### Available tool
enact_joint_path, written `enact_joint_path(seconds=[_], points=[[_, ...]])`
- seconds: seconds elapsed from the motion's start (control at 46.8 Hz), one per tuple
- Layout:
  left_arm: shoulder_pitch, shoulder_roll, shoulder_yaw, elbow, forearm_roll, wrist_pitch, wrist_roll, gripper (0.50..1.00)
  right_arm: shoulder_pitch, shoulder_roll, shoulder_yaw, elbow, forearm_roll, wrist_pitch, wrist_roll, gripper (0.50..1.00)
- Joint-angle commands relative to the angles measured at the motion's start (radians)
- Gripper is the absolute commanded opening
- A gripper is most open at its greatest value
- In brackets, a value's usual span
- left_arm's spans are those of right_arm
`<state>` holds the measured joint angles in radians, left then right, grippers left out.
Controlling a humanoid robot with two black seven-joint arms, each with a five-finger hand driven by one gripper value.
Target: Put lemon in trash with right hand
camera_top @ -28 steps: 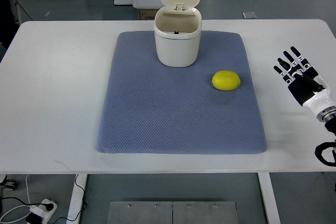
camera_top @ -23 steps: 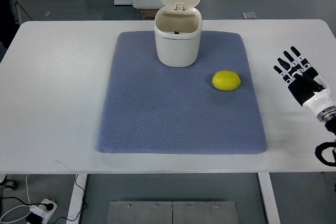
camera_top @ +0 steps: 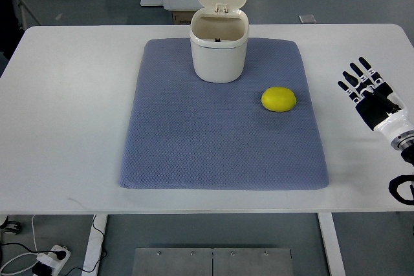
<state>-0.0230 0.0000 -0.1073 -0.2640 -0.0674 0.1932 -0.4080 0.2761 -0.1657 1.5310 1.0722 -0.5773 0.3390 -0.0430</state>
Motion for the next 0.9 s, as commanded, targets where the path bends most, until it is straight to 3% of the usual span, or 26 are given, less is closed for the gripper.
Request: enact_joint_path(seconds=[0.0,0.877], points=[[0.000,0.000,0.000,0.000,0.001,0.000,0.000,1.000,0.000,0.000,0.000,0.000,0.000,0.000,0.000,1.000],[0.000,0.000,0.000,0.000,0.000,0.000,0.000,1.000,0.000,-0.040,-0.008,0.003,0.005,0.003,-0.002,1.000]])
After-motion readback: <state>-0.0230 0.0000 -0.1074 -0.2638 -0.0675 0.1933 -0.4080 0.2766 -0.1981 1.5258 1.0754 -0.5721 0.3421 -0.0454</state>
